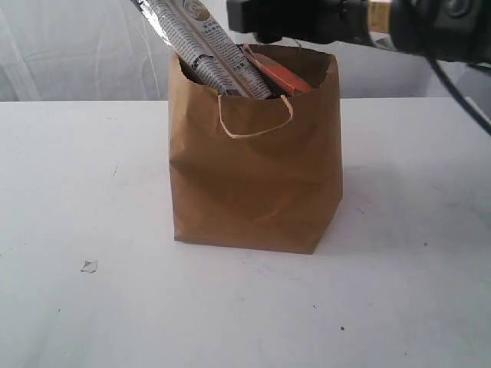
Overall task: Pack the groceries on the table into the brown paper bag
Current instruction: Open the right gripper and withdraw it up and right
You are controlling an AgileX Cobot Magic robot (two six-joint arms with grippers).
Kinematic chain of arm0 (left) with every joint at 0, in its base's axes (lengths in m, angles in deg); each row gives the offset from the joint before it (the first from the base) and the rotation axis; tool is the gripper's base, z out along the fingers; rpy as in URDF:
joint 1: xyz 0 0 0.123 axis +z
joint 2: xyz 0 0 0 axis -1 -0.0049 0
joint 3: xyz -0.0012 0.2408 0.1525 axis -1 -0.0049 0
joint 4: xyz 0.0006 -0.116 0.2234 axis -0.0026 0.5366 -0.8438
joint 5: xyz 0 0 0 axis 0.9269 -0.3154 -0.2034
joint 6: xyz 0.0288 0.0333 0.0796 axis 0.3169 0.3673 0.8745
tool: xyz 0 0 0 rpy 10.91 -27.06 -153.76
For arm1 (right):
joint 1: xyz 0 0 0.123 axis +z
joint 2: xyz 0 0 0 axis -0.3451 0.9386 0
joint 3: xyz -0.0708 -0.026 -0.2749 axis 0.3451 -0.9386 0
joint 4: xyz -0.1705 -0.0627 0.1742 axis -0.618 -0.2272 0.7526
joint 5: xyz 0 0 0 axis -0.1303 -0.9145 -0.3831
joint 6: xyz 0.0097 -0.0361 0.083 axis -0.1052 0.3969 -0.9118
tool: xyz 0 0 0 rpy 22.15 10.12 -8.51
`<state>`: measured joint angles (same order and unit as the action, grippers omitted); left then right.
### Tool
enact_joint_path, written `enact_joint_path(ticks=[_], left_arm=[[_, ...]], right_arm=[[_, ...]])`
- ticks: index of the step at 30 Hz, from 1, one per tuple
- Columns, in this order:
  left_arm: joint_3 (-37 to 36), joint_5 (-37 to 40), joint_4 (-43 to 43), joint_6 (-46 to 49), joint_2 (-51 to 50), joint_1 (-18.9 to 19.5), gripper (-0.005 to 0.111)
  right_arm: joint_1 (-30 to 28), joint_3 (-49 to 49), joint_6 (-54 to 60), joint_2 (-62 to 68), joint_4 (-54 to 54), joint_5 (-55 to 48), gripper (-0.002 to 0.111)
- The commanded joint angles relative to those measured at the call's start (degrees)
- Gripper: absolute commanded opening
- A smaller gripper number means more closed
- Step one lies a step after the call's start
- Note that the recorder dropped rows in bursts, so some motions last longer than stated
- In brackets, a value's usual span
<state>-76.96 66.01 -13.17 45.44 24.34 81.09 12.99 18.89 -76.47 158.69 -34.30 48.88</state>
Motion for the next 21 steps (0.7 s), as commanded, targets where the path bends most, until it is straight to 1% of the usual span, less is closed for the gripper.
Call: enact_joint_path(ticks=[1,3,4,6,8,10,11,13,16,18,21], left_arm=[[-0.16,0.26,0.42,0.20,0.22,0.18,0.053],[-0.16,0.26,0.42,0.20,0.22,0.18,0.053],[-0.16,0.26,0.42,0.20,0.22,0.18,0.053],[-0.16,0.26,0.42,0.20,0.22,0.18,0.053],[-0.16,0.26,0.42,0.20,0.22,0.18,0.053],[-0.16,0.26,0.42,0.20,0.22,0.18,0.053],[-0.16,0.26,0.42,0.20,0.22,0.18,0.053],[-0.16,0.26,0.42,0.20,0.22,0.18,0.053],[-0.16,0.26,0.42,0.20,0.22,0.18,0.053],[-0.16,0.26,0.42,0.20,0.22,0.18,0.053],[-0.16,0.26,0.42,0.20,0.22,0.18,0.053]], right_arm=[[-1.20,-5.30,3.15,-7.91,6.98,-3.38,0.058],[-1.20,-8.10,7.26,-11.65,10.19,-5.91,0.054],[-1.20,-10.87,10.86,-15.16,13.42,-7.87,0.048],[-1.20,-14.46,14.35,-20.89,16.54,-9.67,0.037],[-1.20,-18.24,16.93,-26.90,18.86,-10.63,0.022],[-1.20,-21.64,17.19,-32.06,18.92,-13.31,0.005],[-1.20,-23.25,17.04,-33.68,18.92,-14.84,0.000],[-1.20,-25.54,16.77,-36.65,19.10,-17.88,0.000],[-1.20,-29.31,16.53,-40.96,22.11,-22.28,0.000],[-1.20,-30.85,16.53,-42.39,22.37,-24.00,0.000],[-1.20,-33.27,16.53,-44.14,25.76,-24.28,0.000]])
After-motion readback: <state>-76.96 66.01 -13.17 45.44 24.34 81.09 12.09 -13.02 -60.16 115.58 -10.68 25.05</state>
